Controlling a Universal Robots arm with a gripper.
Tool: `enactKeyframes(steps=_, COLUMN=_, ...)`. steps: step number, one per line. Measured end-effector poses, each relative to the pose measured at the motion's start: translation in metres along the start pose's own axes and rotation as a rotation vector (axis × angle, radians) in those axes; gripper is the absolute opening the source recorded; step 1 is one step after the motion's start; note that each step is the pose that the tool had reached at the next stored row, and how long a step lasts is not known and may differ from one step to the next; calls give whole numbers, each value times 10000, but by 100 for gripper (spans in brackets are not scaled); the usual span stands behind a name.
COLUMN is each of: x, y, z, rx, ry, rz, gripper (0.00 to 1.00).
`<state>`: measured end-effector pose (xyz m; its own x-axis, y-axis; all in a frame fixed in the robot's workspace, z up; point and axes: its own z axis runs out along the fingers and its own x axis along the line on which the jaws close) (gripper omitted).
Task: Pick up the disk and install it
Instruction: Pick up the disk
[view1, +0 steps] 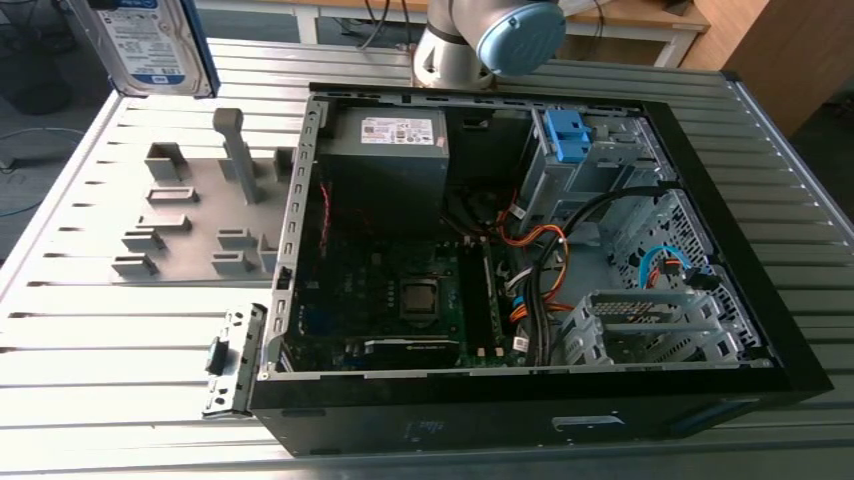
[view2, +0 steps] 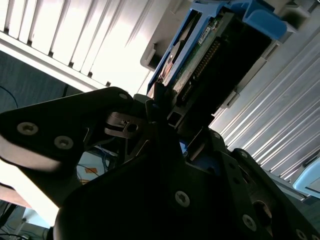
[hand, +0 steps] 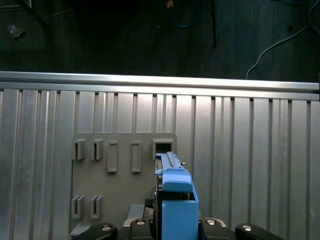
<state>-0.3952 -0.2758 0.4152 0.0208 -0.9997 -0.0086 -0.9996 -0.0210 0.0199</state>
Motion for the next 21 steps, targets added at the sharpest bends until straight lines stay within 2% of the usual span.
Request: enactKeyframes(steps=21, x=-1, y=3, z=-160, rx=0, ry=0, rz=0, gripper=36)
